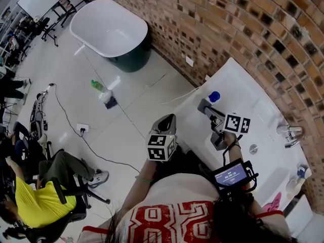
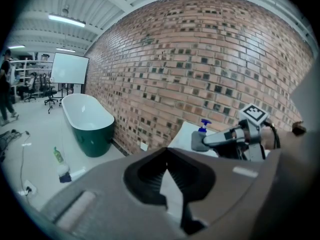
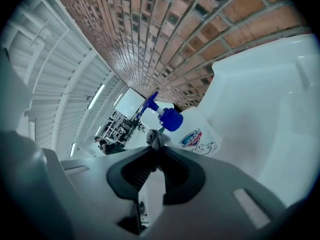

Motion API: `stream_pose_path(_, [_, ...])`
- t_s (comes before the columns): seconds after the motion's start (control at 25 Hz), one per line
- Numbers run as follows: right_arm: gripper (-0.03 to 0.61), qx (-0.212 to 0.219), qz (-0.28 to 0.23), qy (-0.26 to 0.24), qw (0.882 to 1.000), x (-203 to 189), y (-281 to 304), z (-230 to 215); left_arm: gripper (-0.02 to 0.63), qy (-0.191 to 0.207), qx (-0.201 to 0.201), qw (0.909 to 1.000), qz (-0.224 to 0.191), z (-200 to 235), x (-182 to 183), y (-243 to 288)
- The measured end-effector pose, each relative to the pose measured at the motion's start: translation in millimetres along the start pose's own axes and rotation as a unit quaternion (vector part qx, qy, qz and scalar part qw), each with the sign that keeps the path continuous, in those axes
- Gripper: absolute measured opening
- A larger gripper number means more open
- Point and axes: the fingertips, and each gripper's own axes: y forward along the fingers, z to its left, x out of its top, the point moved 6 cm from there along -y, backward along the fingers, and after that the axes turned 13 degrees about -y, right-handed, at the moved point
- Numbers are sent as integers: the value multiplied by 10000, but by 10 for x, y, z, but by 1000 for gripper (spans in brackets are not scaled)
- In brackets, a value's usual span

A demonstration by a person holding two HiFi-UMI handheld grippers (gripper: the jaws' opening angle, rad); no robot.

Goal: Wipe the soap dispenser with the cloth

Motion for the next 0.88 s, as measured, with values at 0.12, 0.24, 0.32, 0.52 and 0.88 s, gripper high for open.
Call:
stream_pose_path(0.12, [48, -36, 148, -160, 9998, -34, 38, 25, 3, -23, 29, 10000, -18, 12, 0, -8])
stream_pose_path(0.24, [46, -15, 232, -286, 9993, -52, 40, 77, 3, -38, 50, 10000, -34, 21, 3, -16])
stream_pose_path(0.32, [47, -7, 205, -285, 9994, -47, 27, 92, 3, -48, 57, 10000, -38, 25, 2, -17])
stream_pose_path(0.52, [46, -142, 125, -309, 9993, -41, -98, 39, 3, -40, 18, 10000, -31, -8, 5, -5])
stream_pose_path(0.88, [46, -199, 65, -299, 9993, -75, -91, -21, 3, 5, -31, 10000, 3, -26, 1, 21])
